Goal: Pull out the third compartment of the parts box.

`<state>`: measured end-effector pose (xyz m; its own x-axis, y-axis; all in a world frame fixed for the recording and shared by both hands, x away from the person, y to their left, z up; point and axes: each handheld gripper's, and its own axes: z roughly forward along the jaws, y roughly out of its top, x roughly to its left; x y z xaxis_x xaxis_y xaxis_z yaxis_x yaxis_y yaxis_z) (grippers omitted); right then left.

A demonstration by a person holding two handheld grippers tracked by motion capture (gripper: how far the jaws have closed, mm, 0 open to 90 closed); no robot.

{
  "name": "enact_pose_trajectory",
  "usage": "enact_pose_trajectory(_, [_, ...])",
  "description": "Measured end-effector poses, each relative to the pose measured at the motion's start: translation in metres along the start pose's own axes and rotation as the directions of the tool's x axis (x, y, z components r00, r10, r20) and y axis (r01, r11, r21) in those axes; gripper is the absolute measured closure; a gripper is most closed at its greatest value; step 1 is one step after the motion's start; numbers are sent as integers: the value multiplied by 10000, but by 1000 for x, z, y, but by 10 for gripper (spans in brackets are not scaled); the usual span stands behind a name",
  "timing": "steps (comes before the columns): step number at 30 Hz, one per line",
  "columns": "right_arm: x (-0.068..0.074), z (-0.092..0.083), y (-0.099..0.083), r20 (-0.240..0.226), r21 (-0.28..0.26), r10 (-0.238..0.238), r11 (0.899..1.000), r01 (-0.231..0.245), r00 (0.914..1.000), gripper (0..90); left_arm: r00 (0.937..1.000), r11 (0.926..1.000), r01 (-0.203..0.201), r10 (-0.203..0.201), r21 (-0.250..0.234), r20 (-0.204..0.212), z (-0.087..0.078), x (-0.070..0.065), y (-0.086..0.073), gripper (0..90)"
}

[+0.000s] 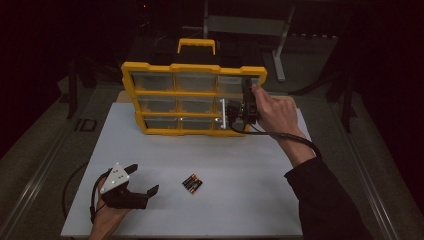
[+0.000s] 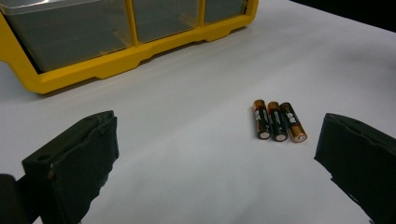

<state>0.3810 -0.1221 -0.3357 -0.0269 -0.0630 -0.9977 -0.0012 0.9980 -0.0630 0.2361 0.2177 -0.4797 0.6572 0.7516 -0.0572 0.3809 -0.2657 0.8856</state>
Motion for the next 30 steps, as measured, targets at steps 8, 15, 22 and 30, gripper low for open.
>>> enact_pose_trajectory(8, [-2,-6,-1,-127,-49,81,10000,-81,9999,792,10000,10000,9,-9,-2,-3,0,0,0,3])
enact_pose_trajectory(15, [-3,-14,-3,-207,-186,47,9998,-51,9998,793,10000,10000,5,-5,9,1,0,0,0,3])
enact_pose_trajectory(22, [-3,-21,-4,-259,-305,89,9995,-97,9996,792,10000,10000,18,-18,2,5,0,0,0,3])
enact_pose_trajectory(30, [-4,-35,-6,-313,-470,17,9989,-31,9995,792,10000,10000,9,-9,12,-2,0,0,0,3])
